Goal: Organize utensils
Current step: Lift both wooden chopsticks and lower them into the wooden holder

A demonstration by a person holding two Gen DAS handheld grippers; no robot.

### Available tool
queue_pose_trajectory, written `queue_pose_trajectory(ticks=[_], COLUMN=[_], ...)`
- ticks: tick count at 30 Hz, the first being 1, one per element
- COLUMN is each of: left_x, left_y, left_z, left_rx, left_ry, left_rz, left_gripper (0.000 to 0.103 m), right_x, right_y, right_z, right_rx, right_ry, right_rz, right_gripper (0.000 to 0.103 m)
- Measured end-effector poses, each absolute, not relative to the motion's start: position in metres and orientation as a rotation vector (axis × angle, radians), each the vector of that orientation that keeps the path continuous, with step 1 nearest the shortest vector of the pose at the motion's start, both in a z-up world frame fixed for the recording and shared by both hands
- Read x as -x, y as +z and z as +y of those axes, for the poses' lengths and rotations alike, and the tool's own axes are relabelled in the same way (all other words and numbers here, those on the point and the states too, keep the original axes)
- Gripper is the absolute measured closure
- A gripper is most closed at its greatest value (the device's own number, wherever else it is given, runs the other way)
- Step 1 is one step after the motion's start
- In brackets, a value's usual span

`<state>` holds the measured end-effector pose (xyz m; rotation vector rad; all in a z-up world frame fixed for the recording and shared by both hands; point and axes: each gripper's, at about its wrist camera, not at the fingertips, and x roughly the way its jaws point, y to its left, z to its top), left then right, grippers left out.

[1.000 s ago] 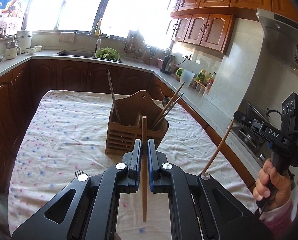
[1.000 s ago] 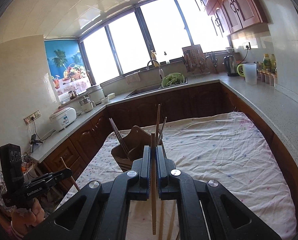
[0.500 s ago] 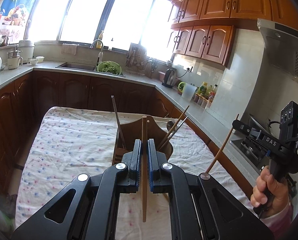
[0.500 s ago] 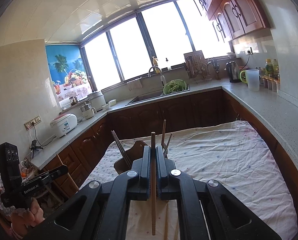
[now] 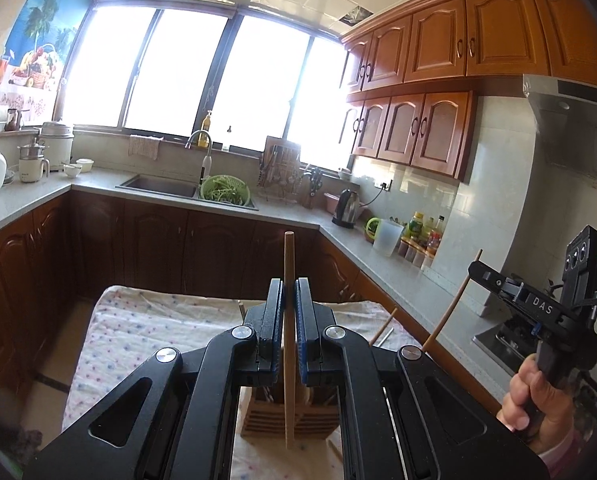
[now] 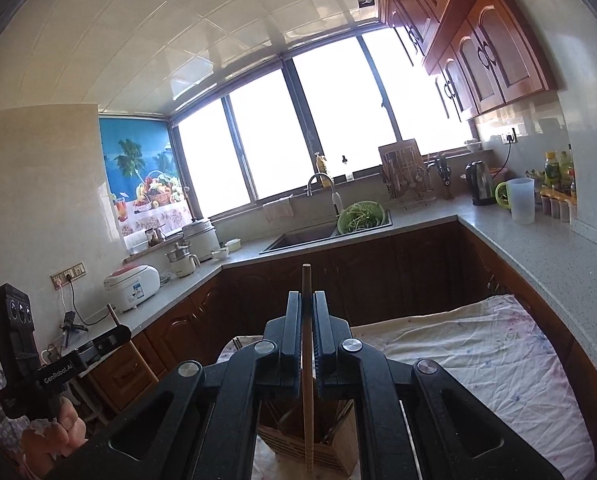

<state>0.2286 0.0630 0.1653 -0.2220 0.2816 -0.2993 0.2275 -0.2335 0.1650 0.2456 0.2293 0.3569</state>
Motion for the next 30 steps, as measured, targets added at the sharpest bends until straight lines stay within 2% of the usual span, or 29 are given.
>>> queue_pose_trajectory(ticks=[8,24,30], left_x=[-0.271,-0.317,-0.314], left_y=[0.169,0.064,0.058], left_z=[0.067,0.044,0.046], left_rx=[0.273,0.25,0.241], left_ry=[-0.285,-0.221,-0.217], left_rz=[0.229,0.408,0.409], left_gripper=[0.098,0.098,0.097], right_x=[-0.259,-0.283,-0.287], right_y=[0.166,0.081,0.07], right_z=[-0.226,-0.201,-0.209], right_rx=[-0.235,-0.203,-0.22], right_ry=[0.328,0.322,0.301], right_rz=[0.195,0.328,0.359], right_gripper=[0.098,0.098,0.098])
